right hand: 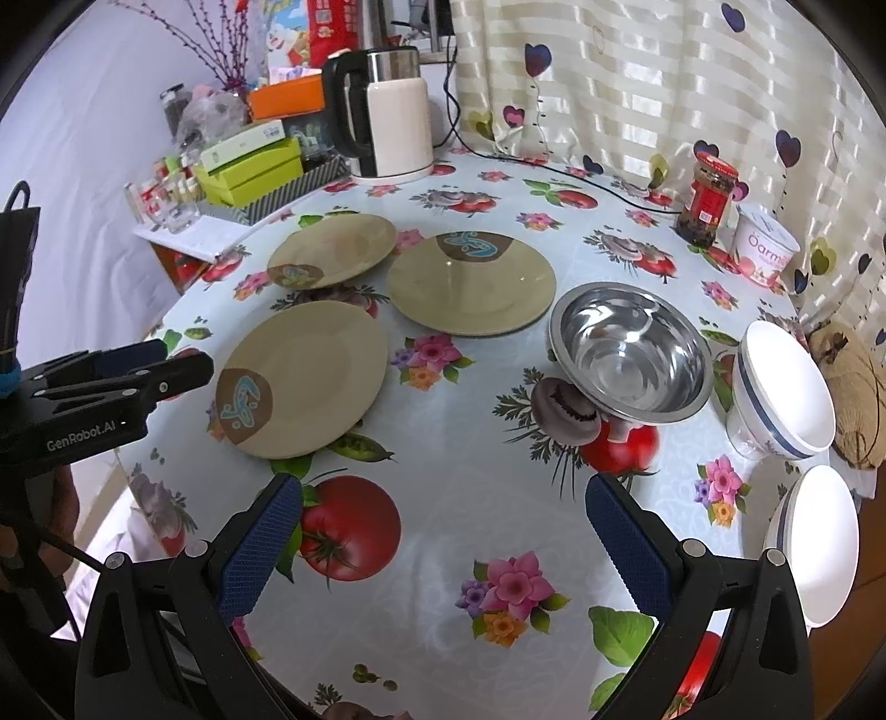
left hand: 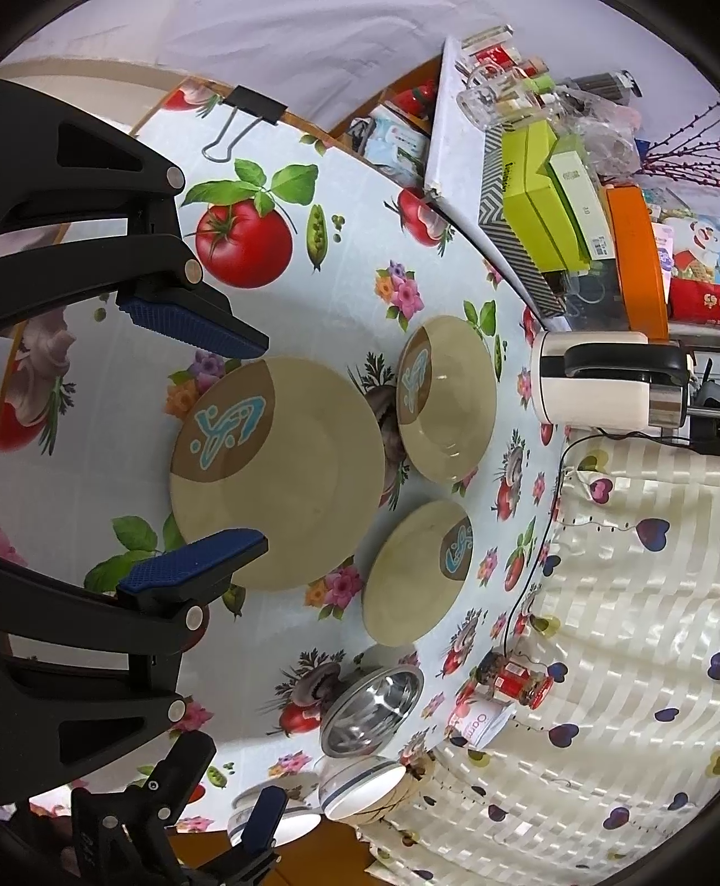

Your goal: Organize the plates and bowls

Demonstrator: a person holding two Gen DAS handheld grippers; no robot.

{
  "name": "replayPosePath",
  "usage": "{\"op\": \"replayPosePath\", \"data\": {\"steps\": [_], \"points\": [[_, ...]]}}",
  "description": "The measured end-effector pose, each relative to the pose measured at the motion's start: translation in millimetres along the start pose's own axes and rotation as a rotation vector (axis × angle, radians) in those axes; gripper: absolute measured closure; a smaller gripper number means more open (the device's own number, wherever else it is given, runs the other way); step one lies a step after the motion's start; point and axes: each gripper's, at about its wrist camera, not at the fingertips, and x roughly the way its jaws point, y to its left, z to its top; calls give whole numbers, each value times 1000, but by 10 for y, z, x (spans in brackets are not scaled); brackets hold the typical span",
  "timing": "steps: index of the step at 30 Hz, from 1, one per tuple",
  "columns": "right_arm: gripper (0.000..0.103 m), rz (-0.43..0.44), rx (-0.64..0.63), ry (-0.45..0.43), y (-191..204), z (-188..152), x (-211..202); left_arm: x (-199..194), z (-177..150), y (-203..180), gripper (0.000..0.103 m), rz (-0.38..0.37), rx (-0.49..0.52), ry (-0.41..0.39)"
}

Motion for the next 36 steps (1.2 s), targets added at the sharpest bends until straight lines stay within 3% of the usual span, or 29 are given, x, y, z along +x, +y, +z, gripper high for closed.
{"op": "replayPosePath", "data": {"steps": [21, 23, 25, 36], "points": [[8, 3, 20, 18, -20, -26, 40, -15, -7, -23, 38, -23, 2, -4], [9, 9, 19, 21, -6, -33, 51, -15, -5, -27, 38, -21, 2, -4], [20, 12, 17, 25, 7, -35, 61, -16, -6, -26, 38, -22, 1, -5], [26, 22, 18, 37, 15, -42, 80, -10, -7, -40, 38, -32, -4, -1]]}}
